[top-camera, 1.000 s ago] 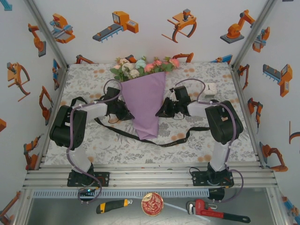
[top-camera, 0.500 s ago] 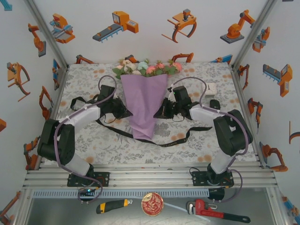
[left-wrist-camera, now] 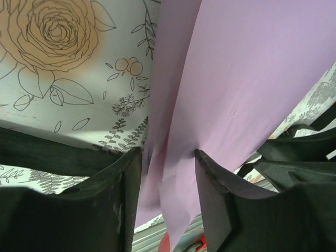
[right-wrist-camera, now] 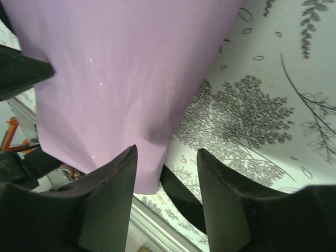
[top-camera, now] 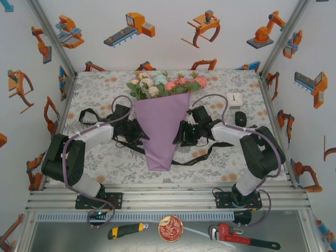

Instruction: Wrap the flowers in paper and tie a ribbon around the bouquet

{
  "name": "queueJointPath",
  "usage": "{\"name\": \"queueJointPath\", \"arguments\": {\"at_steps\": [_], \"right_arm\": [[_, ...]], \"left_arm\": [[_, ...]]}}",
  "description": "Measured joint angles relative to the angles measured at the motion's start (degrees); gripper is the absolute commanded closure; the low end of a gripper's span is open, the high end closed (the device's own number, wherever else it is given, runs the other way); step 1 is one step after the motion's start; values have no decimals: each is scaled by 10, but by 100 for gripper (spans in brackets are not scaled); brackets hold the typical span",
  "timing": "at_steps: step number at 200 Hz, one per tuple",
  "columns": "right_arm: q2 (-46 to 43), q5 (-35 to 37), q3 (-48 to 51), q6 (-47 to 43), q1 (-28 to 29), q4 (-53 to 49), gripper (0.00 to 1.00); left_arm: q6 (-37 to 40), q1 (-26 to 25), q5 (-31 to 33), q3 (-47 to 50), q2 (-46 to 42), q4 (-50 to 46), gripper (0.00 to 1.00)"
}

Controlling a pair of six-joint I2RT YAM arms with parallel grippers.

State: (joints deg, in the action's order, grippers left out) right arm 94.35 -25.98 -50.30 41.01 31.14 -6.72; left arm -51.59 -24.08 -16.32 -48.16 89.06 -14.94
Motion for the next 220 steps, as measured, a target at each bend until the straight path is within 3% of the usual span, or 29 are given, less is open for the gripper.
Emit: {"name": "queueJointPath", "arguments": {"at_steps": [41,93,134,191,209,220], "right_arm": [[-117,60,0,-8,-41,-65,41],[-232,179,0,-6,-157,-171,41],[-193,274,0,6,-254,-279,39],[-93,297,-15,-17,-372,-303,35],[-65,294,-26,-32,-392,-294,43],[-47,286,-33,-40,-402,-283,59]], "left_arm": [[19,1,26,-24,-32,-36,37],[21,24,59,-24,-137,-84,35],[21,100,78,-23,-183,-120,35],[28,238,100,7,-226,-166,33],[39,269,108,8,-226,-181,30],[48,285,111,8,-226,-186,28]]}}
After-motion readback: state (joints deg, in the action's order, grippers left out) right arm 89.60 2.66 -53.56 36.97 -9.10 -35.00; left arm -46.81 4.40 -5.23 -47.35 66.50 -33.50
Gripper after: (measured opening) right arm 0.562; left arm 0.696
